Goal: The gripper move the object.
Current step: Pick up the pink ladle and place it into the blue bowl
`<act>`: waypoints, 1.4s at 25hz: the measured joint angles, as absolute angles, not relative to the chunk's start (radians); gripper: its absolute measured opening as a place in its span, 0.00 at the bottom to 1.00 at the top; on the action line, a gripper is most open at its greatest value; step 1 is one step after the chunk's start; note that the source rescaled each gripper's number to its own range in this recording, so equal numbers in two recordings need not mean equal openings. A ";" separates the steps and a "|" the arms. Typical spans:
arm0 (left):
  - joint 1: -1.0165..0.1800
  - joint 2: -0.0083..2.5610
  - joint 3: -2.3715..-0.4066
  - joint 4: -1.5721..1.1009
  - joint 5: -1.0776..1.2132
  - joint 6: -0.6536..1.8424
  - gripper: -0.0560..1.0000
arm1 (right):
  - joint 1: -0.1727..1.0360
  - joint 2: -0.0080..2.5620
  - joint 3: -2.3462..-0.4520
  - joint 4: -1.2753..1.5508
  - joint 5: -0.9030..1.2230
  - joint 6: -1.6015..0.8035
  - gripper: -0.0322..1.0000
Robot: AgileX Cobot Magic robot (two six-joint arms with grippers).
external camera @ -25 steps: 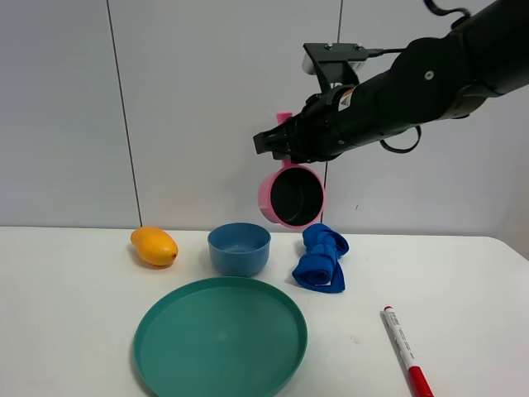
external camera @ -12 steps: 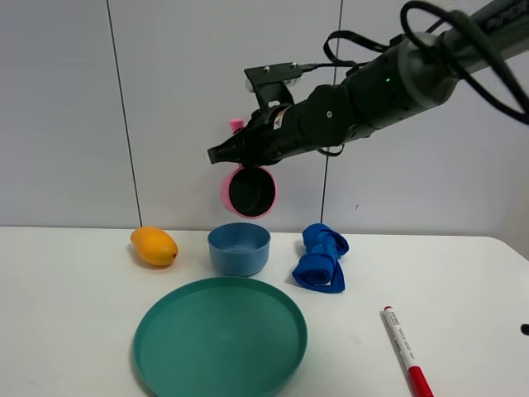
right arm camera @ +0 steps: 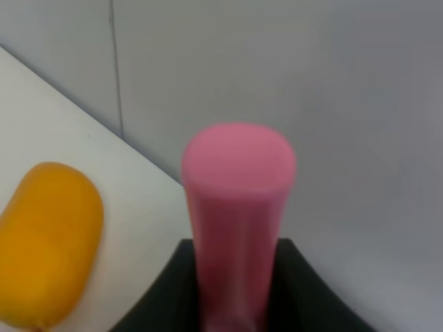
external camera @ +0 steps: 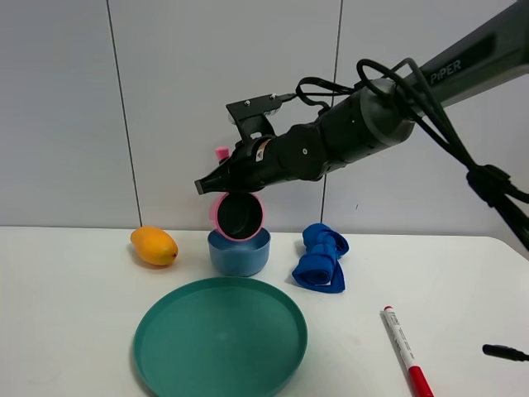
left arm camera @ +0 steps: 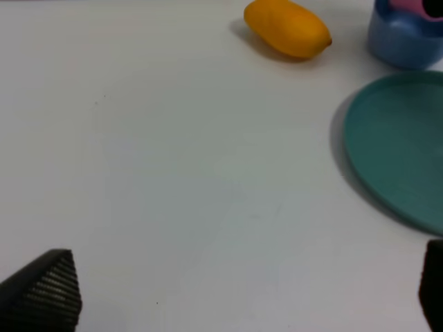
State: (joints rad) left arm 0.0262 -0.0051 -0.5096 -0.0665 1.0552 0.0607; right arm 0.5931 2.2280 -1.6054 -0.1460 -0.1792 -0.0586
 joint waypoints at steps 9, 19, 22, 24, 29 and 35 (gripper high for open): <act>0.026 -0.005 -0.510 -0.066 1.055 0.061 1.00 | 0.593 2.260 -1.605 -0.145 -0.185 -0.060 0.03; 0.026 -0.005 -0.510 -0.066 1.055 0.061 1.00 | 0.593 2.273 -1.605 -0.145 -0.184 -0.104 0.30; 0.026 -0.005 -0.510 -0.066 1.055 0.061 1.00 | 0.593 2.273 -1.605 -0.145 -0.186 -0.108 0.72; 0.026 -0.005 -0.510 -0.066 1.055 0.061 1.00 | 0.593 2.273 -1.605 -0.145 -0.186 -0.108 0.89; 0.026 -0.005 -0.510 -0.066 1.055 0.061 1.00 | 0.593 2.273 -1.605 -0.143 -0.186 -0.108 0.97; 0.026 -0.005 -0.510 -0.066 1.055 0.061 1.00 | 0.598 2.248 -1.605 -0.143 -0.110 -0.108 0.97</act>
State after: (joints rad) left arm 0.0262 -0.0051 -0.5096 -0.0665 1.0552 0.0607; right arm 0.5980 2.2482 -1.6054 -0.1429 -0.1101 -0.1079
